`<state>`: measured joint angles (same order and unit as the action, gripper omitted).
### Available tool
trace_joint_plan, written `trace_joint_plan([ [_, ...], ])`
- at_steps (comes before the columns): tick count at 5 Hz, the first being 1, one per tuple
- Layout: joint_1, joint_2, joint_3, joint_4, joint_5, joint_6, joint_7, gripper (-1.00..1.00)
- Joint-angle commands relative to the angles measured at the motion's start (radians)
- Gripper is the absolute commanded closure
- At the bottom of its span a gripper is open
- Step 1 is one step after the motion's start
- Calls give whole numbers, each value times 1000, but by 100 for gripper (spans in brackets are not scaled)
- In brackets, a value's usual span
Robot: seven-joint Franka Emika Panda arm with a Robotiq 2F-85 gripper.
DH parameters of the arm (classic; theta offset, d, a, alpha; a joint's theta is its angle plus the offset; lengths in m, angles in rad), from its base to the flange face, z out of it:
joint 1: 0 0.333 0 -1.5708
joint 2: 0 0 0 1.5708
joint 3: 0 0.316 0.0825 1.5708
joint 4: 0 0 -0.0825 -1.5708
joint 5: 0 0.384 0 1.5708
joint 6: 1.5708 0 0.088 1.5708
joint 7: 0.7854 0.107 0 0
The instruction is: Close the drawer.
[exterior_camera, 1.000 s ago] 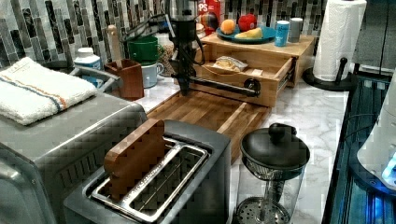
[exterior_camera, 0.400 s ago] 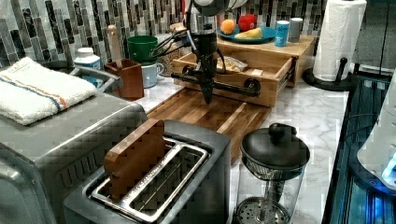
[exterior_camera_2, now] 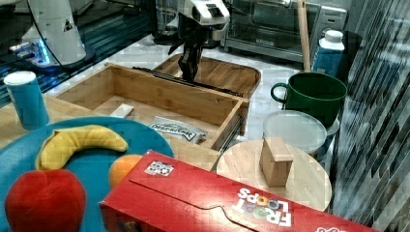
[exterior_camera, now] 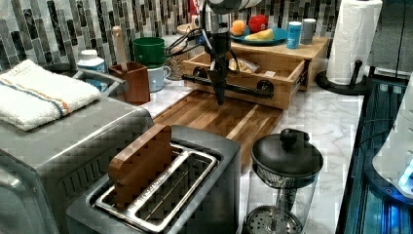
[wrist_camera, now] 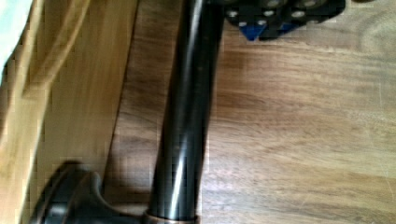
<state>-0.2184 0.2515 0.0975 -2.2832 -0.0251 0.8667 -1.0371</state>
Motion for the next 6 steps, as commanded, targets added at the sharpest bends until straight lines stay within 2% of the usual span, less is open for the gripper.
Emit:
trace_joint_plan([
  [1,-132,0,-59,102,8,88,-263,100],
  [3,-232,31,-97,164,37,100,-400,100],
  [4,-280,55,-102,198,55,113,-402,100],
  [6,-307,157,-168,335,94,99,-417,100],
])
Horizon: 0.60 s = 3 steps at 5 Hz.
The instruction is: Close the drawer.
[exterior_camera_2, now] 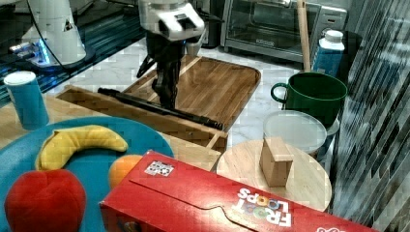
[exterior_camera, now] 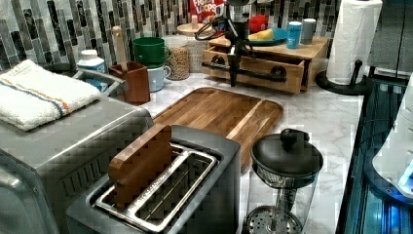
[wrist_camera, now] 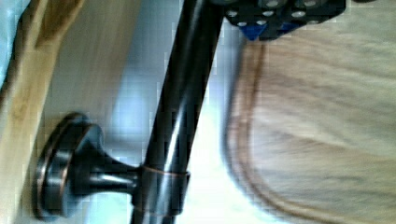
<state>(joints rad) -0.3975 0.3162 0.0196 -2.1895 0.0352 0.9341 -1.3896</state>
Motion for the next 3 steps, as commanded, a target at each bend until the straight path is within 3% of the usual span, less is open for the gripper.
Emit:
trace_joint_plan([
  [1,-113,87,-131,265,-60,8,8,100],
  [2,-109,67,-151,269,-95,-16,13,100],
  [3,-128,61,-135,258,-48,-18,-8,100],
])
